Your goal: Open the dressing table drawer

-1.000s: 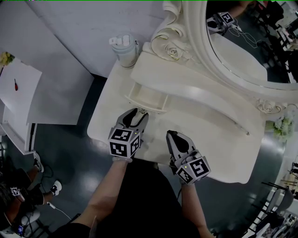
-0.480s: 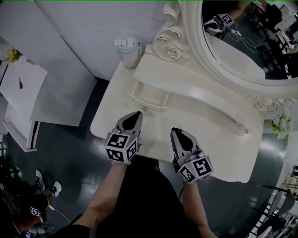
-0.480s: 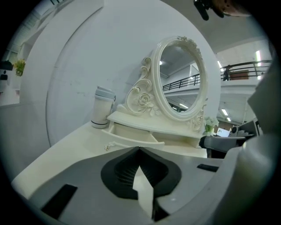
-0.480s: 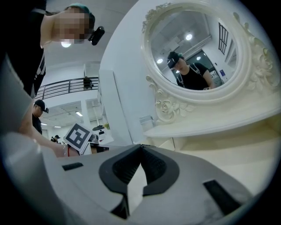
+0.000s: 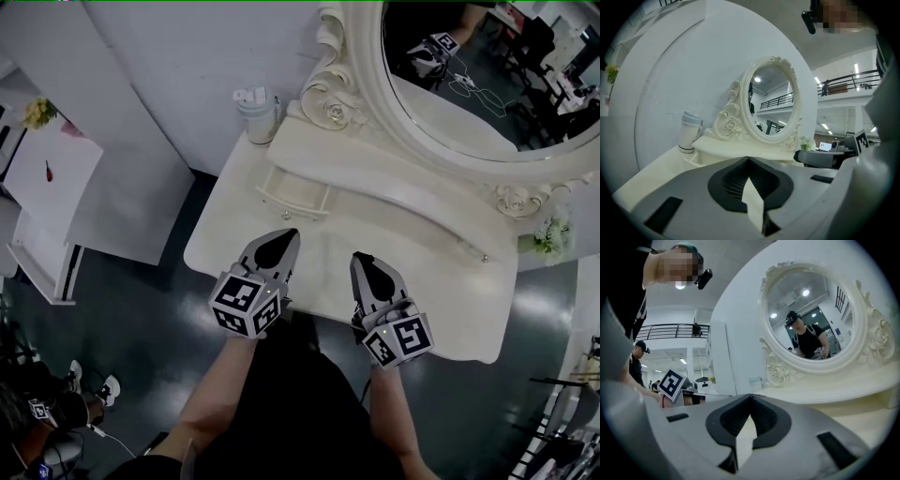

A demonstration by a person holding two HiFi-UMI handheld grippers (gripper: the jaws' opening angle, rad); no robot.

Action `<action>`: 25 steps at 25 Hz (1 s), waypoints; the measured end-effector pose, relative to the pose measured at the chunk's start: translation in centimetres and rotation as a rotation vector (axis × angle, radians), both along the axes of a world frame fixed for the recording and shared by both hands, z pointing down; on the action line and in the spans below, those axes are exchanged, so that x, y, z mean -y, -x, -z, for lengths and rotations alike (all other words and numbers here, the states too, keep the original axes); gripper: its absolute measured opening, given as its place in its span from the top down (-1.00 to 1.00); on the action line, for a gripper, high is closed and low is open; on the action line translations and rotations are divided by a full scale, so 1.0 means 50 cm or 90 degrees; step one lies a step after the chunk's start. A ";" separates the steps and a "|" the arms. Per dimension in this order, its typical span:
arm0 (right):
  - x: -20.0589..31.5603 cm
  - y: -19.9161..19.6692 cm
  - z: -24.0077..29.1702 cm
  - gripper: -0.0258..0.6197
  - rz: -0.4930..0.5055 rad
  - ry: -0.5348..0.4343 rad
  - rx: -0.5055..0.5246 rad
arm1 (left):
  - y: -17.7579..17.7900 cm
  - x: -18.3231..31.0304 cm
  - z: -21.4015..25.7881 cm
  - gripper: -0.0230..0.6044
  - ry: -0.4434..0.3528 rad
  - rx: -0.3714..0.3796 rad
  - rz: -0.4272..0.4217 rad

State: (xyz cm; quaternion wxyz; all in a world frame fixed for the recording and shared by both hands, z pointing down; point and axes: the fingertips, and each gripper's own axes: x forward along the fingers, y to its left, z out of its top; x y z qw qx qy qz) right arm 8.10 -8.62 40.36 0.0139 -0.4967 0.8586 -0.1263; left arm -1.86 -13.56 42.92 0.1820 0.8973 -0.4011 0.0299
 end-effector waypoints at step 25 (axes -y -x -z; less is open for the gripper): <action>-0.155 -0.013 0.152 0.91 0.008 -0.093 -0.011 | 0.027 -0.159 0.159 0.93 -0.068 -0.023 0.012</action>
